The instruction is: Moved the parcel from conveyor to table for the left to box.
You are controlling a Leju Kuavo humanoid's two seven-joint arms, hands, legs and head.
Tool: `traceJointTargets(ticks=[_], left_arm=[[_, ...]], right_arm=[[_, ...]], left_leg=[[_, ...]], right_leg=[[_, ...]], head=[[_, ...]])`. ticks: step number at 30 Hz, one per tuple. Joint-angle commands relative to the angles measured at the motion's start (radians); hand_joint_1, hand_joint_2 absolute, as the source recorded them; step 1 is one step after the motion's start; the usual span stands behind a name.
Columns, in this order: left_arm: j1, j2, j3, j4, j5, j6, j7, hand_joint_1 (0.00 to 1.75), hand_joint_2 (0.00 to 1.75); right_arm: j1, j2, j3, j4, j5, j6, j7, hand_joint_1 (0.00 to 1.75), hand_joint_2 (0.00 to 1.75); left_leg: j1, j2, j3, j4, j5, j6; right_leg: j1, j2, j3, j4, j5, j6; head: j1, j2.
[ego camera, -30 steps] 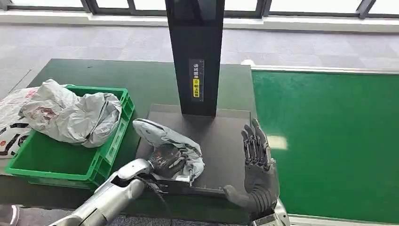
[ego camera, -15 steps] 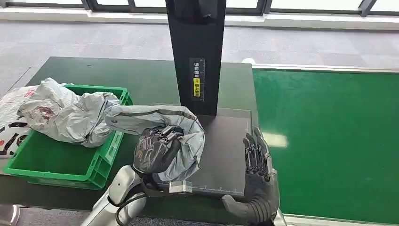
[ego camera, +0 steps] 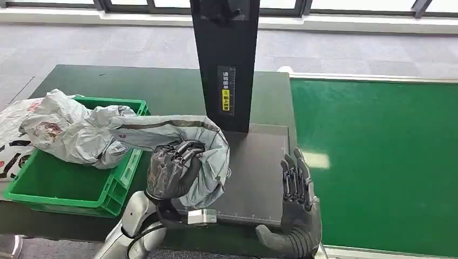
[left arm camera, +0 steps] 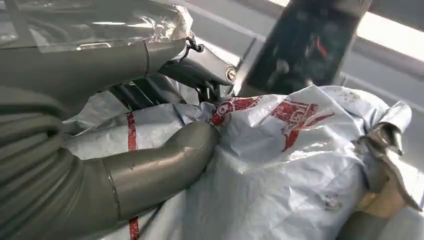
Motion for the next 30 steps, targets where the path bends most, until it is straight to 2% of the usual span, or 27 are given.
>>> traceJointTargets(ticks=[1,2,3,6,8,10,14,16,21,25,27,30], left_arm=[[-0.043,-0.083,0.263,-0.019,-0.101,0.007,-0.035,1.75,1.75],[-0.055,-0.075,0.274,-0.001,-0.084,0.007,-0.052,1.75,1.75],[-0.082,-0.104,0.411,-0.021,-0.078,0.007,-0.062,1.75,1.75],[-0.216,-0.013,0.642,0.132,0.017,0.007,-0.203,1.75,1.75],[-0.302,0.035,0.729,0.230,0.044,0.007,-0.242,1.75,1.75],[-0.366,0.068,0.757,0.298,0.015,0.007,-0.215,1.75,1.75],[-0.478,0.129,0.760,0.445,-0.052,0.007,-0.140,1.75,1.75],[-0.478,0.129,0.760,0.445,-0.052,0.007,-0.140,1.75,1.75],[-0.473,0.117,0.763,0.438,-0.071,0.007,-0.126,1.75,1.75],[-0.532,0.148,0.706,0.594,-0.159,0.007,-0.008,1.75,1.75],[-0.586,0.166,0.661,0.752,-0.197,-0.004,0.075,1.75,1.75],[-0.634,0.178,0.621,0.908,-0.238,-0.154,0.233,1.75,1.75]], right_arm=[[-0.021,-0.030,0.048,0.009,-0.012,0.007,0.001,0.00,1.75],[-0.022,-0.029,0.048,0.010,-0.012,0.007,0.001,0.00,1.75],[-0.031,-0.031,0.053,0.014,-0.022,0.017,0.001,0.00,1.75],[-0.062,-0.031,0.060,0.038,-0.046,0.023,0.001,0.00,1.75],[-0.066,-0.029,0.064,0.044,-0.047,0.021,0.001,0.00,1.75],[-0.062,-0.028,0.065,0.039,-0.044,0.022,0.001,0.00,1.75],[-0.049,-0.015,0.049,0.031,-0.027,0.037,0.001,0.00,1.75],[-0.049,-0.015,0.049,0.031,-0.027,0.037,0.001,0.00,1.75],[-0.047,-0.015,0.045,0.028,-0.025,0.041,0.001,0.00,1.75],[-0.020,-0.006,0.017,0.001,-0.005,0.065,0.001,0.00,1.75],[-0.004,-0.001,0.001,-0.007,0.006,0.084,0.001,0.00,1.75],[0.002,-0.008,-0.004,-0.015,0.008,0.097,0.001,0.00,1.75]], left_leg=[[0.001,0.001,-0.002,0.001,0.000,0.001],[0.001,0.001,-0.002,0.001,0.000,0.001],[0.001,0.001,-0.003,0.000,0.001,0.001],[0.001,0.004,-0.003,0.001,0.001,0.001],[0.002,0.006,-0.003,0.000,0.001,0.000],[0.002,0.004,-0.003,-0.001,0.003,0.000],[0.002,0.001,-0.002,0.000,0.003,-0.003],[0.003,-0.001,0.004,-0.001,0.006,-0.004],[0.002,0.000,0.003,0.000,0.006,-0.005],[0.002,-0.002,0.003,-0.002,0.007,-0.004],[0.002,-0.003,0.002,0.000,0.006,-0.005],[0.002,-0.006,0.002,-0.001,0.008,-0.005]], right_leg=[[0.001,0.000,-0.002,0.000,0.001,-0.001],[0.001,0.000,-0.001,0.000,0.000,-0.001],[0.002,0.000,-0.002,-0.001,0.002,-0.002],[0.002,0.002,-0.003,0.000,0.002,-0.002],[0.002,0.005,-0.004,0.001,0.003,-0.003],[0.002,0.003,-0.004,0.000,0.003,-0.004],[0.003,0.001,-0.005,0.003,0.002,-0.004],[0.004,-0.002,-0.006,0.002,0.003,-0.005],[0.003,0.000,-0.006,0.003,0.003,-0.005],[0.003,-0.003,-0.006,0.001,0.004,-0.006],[0.002,-0.003,-0.006,0.003,0.003,-0.005],[0.003,-0.007,-0.006,0.002,0.003,-0.006]], head=[[0.000,0.000],[0.000,0.000],[0.000,0.000],[0.000,0.000],[0.000,0.000],[0.000,0.000],[0.000,0.000],[0.000,0.000],[0.000,0.000],[0.000,0.000],[0.000,0.000],[0.000,0.000]])
